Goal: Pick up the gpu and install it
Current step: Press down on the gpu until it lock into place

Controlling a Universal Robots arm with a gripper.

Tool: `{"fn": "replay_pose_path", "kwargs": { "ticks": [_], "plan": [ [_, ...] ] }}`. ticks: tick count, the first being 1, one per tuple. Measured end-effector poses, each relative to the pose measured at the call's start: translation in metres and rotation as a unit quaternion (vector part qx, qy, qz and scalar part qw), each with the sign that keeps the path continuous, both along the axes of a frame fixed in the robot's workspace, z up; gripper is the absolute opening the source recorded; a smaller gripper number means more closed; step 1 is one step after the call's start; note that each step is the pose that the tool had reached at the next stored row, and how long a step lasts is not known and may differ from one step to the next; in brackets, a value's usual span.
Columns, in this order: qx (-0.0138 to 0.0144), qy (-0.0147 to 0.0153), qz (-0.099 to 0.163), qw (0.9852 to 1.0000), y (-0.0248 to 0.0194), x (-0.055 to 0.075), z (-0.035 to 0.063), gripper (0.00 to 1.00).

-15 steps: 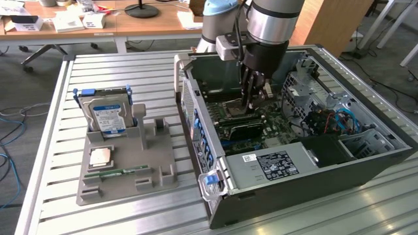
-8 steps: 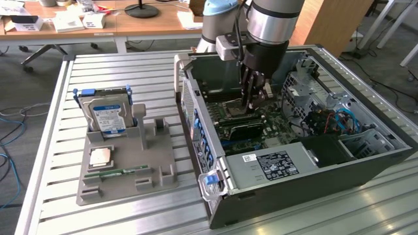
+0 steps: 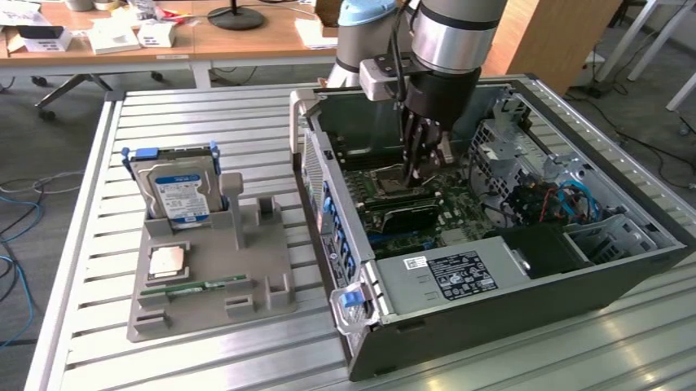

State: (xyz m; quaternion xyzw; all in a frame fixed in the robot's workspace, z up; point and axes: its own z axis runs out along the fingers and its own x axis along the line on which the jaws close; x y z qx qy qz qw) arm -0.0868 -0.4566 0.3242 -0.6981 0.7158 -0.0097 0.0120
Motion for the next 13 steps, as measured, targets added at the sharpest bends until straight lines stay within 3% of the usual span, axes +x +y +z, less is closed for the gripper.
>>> {"fn": "replay_pose_path", "kwargs": {
  "ticks": [2, 4, 13],
  "plan": [
    [0.0, 0.0, 0.0, 1.0, 0.0, 0.0, 0.0, 0.13],
    [0.0, 0.0, 0.0, 1.0, 0.0, 0.0, 0.0, 0.11],
    [0.0, 0.0, 0.0, 1.0, 0.0, 0.0, -0.0045, 0.11]
  ]
}}
